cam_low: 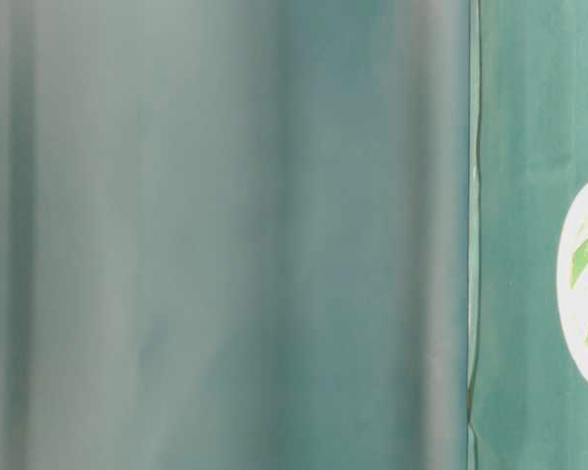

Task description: Peel off the duct tape with your right arm.

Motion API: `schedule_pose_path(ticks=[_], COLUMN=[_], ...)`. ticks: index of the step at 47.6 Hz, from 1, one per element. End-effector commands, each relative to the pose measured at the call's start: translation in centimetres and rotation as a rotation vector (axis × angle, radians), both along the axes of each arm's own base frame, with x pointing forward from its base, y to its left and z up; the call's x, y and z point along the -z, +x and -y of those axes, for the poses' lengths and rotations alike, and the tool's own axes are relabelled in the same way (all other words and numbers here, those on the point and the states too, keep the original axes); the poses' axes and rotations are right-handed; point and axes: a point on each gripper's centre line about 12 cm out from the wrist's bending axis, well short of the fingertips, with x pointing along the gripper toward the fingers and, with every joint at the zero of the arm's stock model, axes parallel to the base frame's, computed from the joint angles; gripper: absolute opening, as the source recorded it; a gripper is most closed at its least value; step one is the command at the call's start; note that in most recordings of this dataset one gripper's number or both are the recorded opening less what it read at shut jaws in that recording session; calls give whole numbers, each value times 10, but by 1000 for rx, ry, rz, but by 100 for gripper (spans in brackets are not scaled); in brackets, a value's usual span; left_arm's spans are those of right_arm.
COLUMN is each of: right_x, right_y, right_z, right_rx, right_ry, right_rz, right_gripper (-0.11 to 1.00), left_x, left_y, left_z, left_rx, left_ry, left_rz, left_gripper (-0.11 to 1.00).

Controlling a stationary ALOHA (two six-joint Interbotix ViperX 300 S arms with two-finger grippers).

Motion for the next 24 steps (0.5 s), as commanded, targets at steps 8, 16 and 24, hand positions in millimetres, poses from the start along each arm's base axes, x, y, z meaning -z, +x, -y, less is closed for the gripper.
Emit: schedule_pose_path(ticks=[8,16,24], right_x=[-5,-4,-1], right_y=[1,3,6], right_z=[0,0,0], right_rx=[1,1,1], right_ry=[0,0,0], right_rz=[21,14,3], right_gripper=[75,75,74], left_x=[-5,-6,-9], left_y=[2,7,18], left_z=[0,1,1], left_rx=[1,0,-1], left_ry=[-3,-4,-5], left_rz=[18,34,63], left_gripper=[99,99,99])
